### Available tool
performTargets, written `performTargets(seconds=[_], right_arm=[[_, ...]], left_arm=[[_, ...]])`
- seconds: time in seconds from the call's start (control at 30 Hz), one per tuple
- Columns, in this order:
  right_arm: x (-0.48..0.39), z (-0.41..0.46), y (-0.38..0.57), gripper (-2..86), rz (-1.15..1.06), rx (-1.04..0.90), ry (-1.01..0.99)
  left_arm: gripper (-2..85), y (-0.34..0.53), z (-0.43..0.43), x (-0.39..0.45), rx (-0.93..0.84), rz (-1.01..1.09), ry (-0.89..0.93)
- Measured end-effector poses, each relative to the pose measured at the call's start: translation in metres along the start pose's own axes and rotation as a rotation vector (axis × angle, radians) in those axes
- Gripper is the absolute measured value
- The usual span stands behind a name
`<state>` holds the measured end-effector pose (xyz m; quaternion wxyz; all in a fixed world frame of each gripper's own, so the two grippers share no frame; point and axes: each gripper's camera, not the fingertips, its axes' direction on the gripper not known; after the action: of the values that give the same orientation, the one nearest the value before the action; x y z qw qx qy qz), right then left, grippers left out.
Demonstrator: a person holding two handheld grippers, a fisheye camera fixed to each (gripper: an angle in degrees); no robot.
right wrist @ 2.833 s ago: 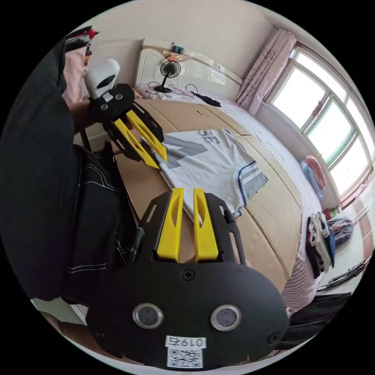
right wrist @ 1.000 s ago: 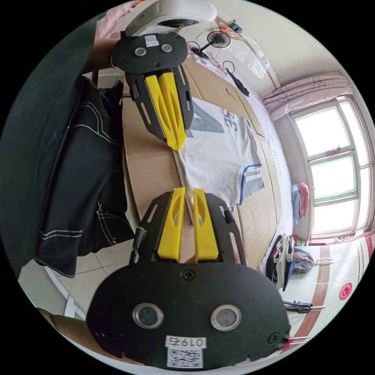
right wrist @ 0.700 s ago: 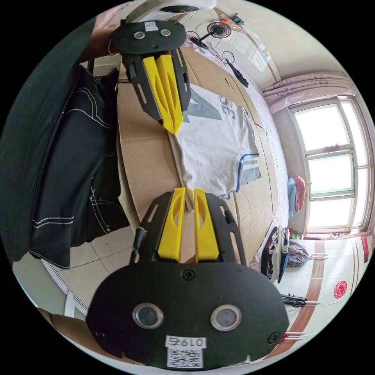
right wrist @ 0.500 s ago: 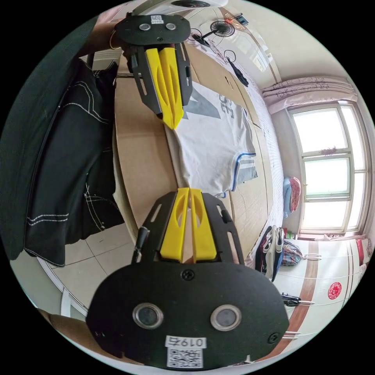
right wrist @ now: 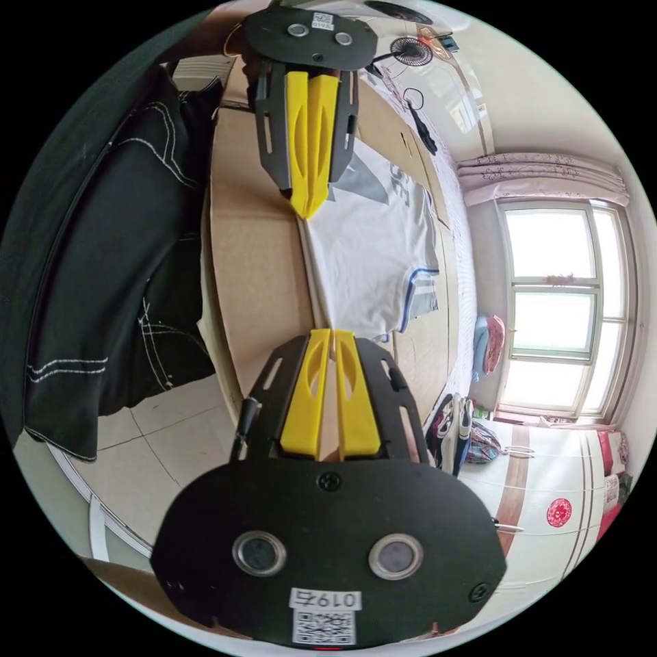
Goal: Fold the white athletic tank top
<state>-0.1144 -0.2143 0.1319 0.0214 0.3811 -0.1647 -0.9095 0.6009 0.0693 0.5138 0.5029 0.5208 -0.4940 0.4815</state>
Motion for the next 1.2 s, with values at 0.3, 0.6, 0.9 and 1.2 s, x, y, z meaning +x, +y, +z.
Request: performTargets(seconds=[0.3,0.6,0.9,1.2], right_arm=[[0.002,-0.007,-0.010,-0.4,-0.050,-0.048,0.068],[0.000,0.007,-0.021,-0.1,-0.116,-0.080,0.068],[0.012,0.014,-0.017,2.5,-0.136,-0.095,0.071],[0.093,0.025,0.019,0.8,0.108,-0.002,-0.087]], left_arm=[[0.7,0.015,0.039,-0.016,-0.005,0.023,-0.012],[0.7,0.041,0.084,-0.043,-0.004,0.029,0.016],[1.0,0.080,0.122,-0.073,0.018,0.058,0.077],[1.6,0.186,0.124,-0.200,0.168,-0.291,0.017]])
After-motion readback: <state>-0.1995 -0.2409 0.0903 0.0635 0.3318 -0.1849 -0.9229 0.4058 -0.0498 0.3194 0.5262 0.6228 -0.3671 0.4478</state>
